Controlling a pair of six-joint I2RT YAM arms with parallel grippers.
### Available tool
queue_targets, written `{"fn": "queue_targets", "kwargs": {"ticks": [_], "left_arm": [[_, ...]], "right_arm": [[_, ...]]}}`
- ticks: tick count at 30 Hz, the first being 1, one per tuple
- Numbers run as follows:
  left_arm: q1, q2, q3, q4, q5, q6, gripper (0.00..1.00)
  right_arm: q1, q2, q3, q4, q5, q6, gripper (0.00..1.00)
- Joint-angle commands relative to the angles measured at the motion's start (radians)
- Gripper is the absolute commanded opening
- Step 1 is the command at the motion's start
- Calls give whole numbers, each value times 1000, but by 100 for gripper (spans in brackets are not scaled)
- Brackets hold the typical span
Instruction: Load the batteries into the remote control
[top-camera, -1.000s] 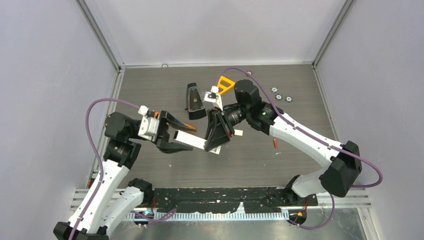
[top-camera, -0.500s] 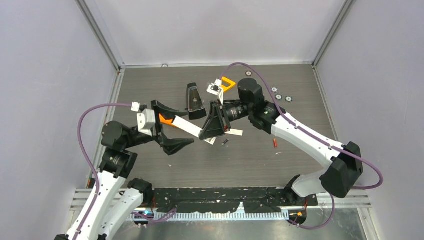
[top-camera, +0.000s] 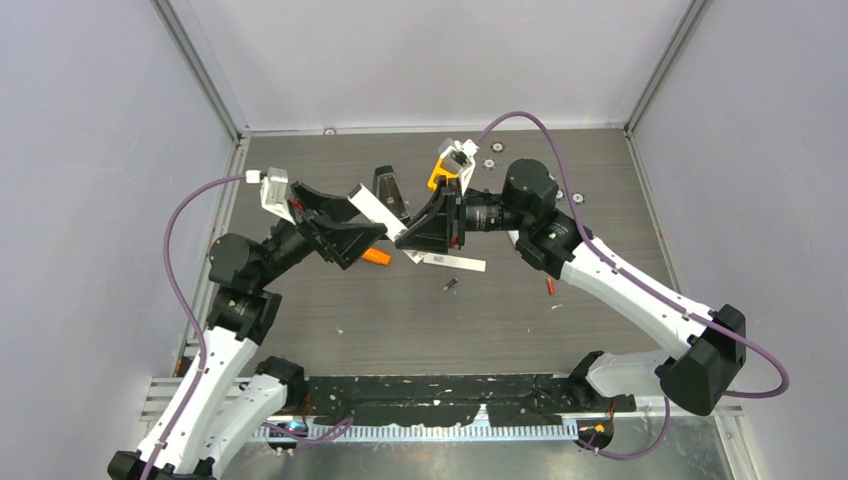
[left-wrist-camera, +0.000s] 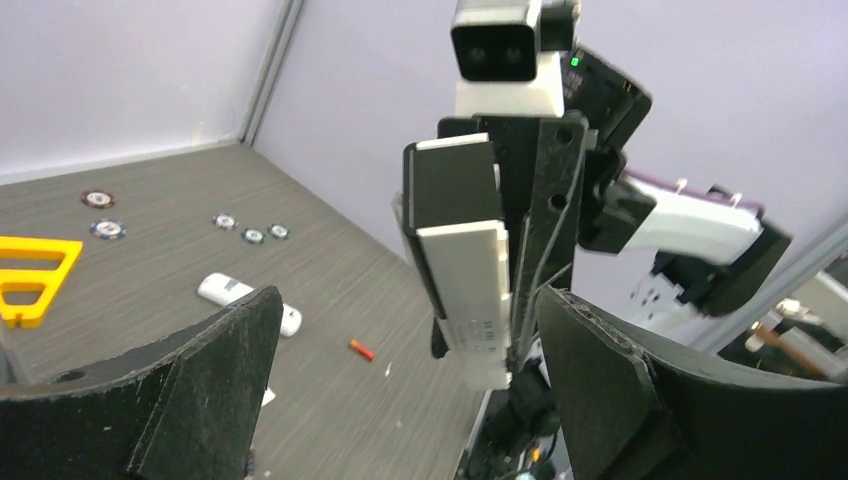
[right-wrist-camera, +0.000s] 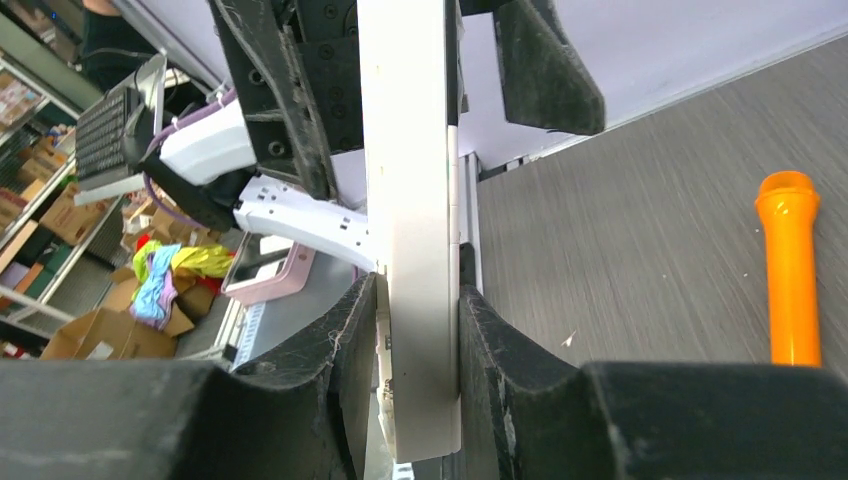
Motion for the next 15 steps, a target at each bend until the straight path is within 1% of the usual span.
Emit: {"fn": "queue_targets", "kwargs": {"ticks": [1, 3, 4, 7, 9, 11, 14, 15], "left_arm": [[2, 9, 31, 179, -88, -191, 100], [2, 32, 21, 235, -107, -268, 100], [2, 43, 15, 257, -113, -293, 96], [2, 70, 7, 268, -130, -332, 74], [2, 82, 9, 257, -128, -348, 64], [2, 98, 12, 263, -110, -358, 57], [1, 109, 14, 259, -94, -369, 53], [2, 112, 12, 258, -93, -369, 47]], "right_arm": [[12, 3, 22, 152, 87, 63, 9], [21, 12, 15, 185, 120, 83, 9], [24, 16, 12, 190, 150, 90, 9], [35, 26, 2, 233, 209, 111, 9], [42, 38, 7, 239, 231, 115, 9], [45, 56, 16, 235, 245, 119, 9], [49, 69, 12, 245, 259, 130, 8], [49, 72, 11, 246, 262, 132, 8]]}}
